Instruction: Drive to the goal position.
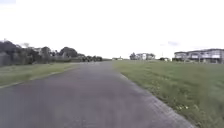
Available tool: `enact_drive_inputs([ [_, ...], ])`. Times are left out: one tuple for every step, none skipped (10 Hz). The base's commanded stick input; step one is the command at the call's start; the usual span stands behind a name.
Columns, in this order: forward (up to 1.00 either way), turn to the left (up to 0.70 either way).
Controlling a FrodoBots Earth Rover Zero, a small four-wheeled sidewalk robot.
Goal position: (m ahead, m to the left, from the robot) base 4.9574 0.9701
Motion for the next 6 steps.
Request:
enact_drive_inputs([
  [0.7,0.0],
  [0.7,0.0],
  [0.7,0.0],
  [0.7,0.0],
  [0.7,0.05],
  [0.7,0.1],
])
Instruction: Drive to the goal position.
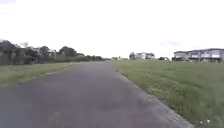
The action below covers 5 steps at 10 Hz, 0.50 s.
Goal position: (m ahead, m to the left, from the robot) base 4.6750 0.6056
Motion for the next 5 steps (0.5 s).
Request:
enact_drive_inputs([
  [0.7,0.16],
  [0.7,0.28],
  [0.7,0.35],
  [0.7,0.35],
  [0.7,0.35],
])
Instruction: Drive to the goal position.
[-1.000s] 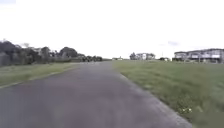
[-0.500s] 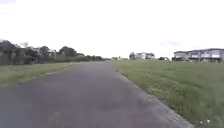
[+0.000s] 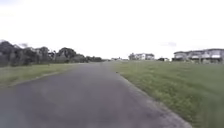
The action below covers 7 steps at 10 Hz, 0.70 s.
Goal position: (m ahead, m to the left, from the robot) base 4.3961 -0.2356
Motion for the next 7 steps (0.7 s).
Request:
enact_drive_inputs([
  [0.7,0.28],
  [0.7,0.12],
  [0.7,0.04],
  [0.7,0.0],
  [0.7,0.0],
  [0.7,0.0],
  [0.7,0.0],
])
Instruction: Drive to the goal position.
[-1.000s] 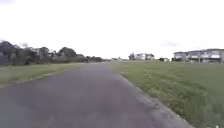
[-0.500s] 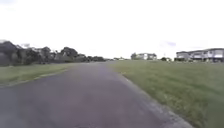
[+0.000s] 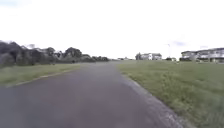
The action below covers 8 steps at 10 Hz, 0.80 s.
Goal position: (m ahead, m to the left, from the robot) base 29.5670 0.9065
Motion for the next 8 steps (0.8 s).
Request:
enact_drive_inputs([
  [0.7,0.0],
  [0.7,0.0],
  [0.7,0.0],
  [0.7,0.0],
  [0.7,0.0],
  [0.7,0.0],
  [0.7,0.0],
  [0.7,0.0],
])
